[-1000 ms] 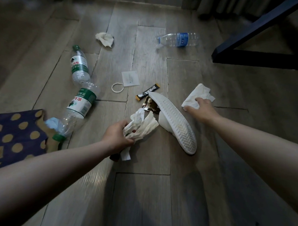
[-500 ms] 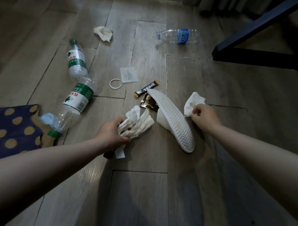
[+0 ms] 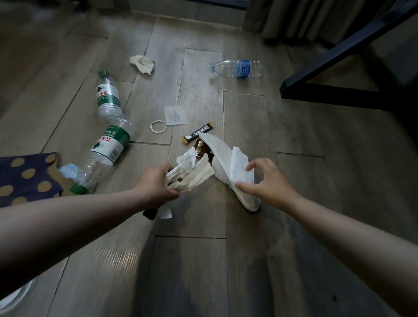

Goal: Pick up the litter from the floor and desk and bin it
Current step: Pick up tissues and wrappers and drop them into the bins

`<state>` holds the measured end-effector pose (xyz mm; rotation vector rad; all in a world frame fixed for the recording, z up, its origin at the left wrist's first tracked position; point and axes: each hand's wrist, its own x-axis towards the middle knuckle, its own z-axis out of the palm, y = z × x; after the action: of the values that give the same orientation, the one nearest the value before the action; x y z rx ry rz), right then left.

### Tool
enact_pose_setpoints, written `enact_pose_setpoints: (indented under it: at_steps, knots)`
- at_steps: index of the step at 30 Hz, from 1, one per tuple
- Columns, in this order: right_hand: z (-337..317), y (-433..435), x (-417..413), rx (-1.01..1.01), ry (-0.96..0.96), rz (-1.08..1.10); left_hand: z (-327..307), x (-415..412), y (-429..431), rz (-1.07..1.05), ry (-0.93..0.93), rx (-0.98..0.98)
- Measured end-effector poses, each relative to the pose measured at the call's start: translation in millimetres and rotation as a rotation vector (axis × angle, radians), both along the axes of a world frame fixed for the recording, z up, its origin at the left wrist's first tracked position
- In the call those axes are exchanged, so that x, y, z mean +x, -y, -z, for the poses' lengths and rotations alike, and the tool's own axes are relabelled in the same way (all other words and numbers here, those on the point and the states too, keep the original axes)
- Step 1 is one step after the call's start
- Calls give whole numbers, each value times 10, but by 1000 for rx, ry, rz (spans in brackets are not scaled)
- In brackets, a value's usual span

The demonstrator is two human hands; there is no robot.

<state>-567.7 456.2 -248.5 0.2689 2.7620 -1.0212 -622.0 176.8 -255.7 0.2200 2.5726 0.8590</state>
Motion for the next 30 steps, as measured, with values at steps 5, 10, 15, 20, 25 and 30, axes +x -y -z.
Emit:
enact_pose_setpoints:
  at_steps: [5,10,15,20,25,30]
  knots:
    - [116,100,-146,-34,97,67,-22,17,86,-9,-19,10]
    - [321,162,-287,36,243,4,30,4,192,-25,-30,11]
    - [451,262,-381,55,280,-32,103,-25,260,-29,-25,0]
    - [526,322,-369,152,256,-30,163,-43,268,-42,-27,-5]
    - [541,316,-349,157,221,-9,189,-68,276,-45,-12,18]
    - [503,323,-304,65,205,39,149,-77,270,-52,-27,22]
